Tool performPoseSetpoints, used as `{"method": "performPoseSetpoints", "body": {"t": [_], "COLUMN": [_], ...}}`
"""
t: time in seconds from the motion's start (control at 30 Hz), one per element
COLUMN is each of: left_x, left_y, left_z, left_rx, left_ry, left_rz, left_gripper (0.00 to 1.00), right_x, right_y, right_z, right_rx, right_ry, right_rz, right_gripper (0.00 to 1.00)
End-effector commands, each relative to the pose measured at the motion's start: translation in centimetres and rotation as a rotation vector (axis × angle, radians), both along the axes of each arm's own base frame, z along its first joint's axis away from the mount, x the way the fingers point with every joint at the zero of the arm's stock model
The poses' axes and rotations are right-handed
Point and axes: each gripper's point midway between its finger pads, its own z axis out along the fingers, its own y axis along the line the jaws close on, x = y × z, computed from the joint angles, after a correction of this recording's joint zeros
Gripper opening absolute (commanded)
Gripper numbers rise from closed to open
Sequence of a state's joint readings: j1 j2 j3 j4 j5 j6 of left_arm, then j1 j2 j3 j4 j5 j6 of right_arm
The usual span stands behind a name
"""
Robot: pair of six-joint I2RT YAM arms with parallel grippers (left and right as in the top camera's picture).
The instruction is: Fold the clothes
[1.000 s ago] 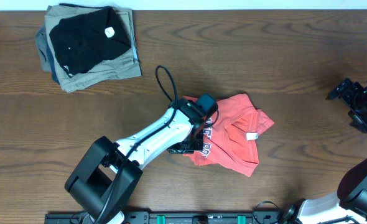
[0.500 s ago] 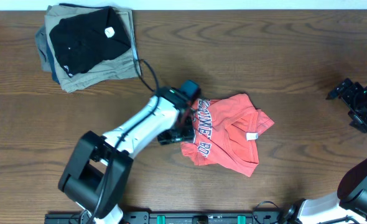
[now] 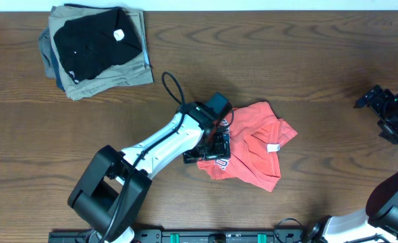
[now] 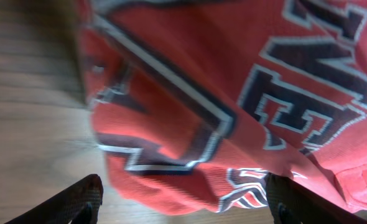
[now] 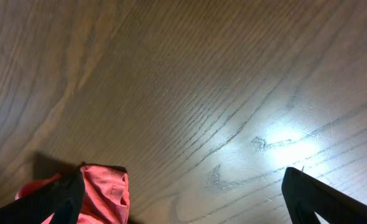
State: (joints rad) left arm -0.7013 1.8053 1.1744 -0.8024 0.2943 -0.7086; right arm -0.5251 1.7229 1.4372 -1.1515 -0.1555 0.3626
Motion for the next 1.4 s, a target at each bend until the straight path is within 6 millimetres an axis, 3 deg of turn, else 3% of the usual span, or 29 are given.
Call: {"method": "performPoseSetpoints", "body": {"t": [0.0, 0.3, 0.37, 0.43, 0.47, 0.63, 0.87, 1.23, 1.27, 1.3, 1.37], "left_x": [-0.5, -1.5, -1.7, -1.7, -1.7, -2.1, -3.4, -8.0, -8.4, -8.8, -9.5], "left_y": [0.6, 2.3, 2.4, 2.5, 2.5, 2.8, 3.3, 5.5, 5.7, 6.0, 6.8], "left_z": [-1.0, -2.2, -2.2, -2.2, -2.2, -1.8, 0.6, 1.5, 1.6, 1.7, 2.1], "left_rx": [0.022, 0.09, 0.095, 0.097, 0.097, 0.108, 0.123, 0.311, 0.324, 0.336, 0.364], "left_ry": [0.029, 0.044, 0.05, 0.052, 0.052, 0.064, 0.062, 0.125, 0.136, 0.15, 0.182], "left_rz": [0.031, 0.03, 0.029, 0.029, 0.029, 0.01, -0.013, -0.085, -0.092, -0.105, -0.134], "left_gripper": [0.76, 0.46, 0.34, 0.08, 0.06, 0.06, 0.06, 0.06, 0.14, 0.31, 0.35], "right_x": [0.0, 0.0, 0.0, 0.0, 0.0, 0.0, 0.0, 0.0, 0.0, 0.0, 0.0], "right_y": [-0.5, -0.5, -0.5, -0.5, -0.5, -0.5, -0.5, -0.5, -0.5, -0.5, -0.5], "right_z": [0.9, 0.9, 0.9, 0.9, 0.9, 0.9, 0.9, 0.9, 0.9, 0.9, 0.9], "right_rx": [-0.023, -0.023, -0.023, -0.024, -0.023, -0.023, -0.023, -0.023, -0.023, -0.023, -0.023], "right_ry": [-0.02, -0.02, -0.02, -0.02, -0.02, -0.02, -0.02, -0.02, -0.02, -0.02, -0.02], "right_rz": [-0.009, -0.009, -0.009, -0.009, -0.009, -0.009, -0.009, -0.009, -0.009, -0.009, -0.009], "right_gripper": [0.99, 0.99, 0.99, 0.99, 0.99, 0.99, 0.99, 0.99, 0.99, 0.99, 0.99]}}
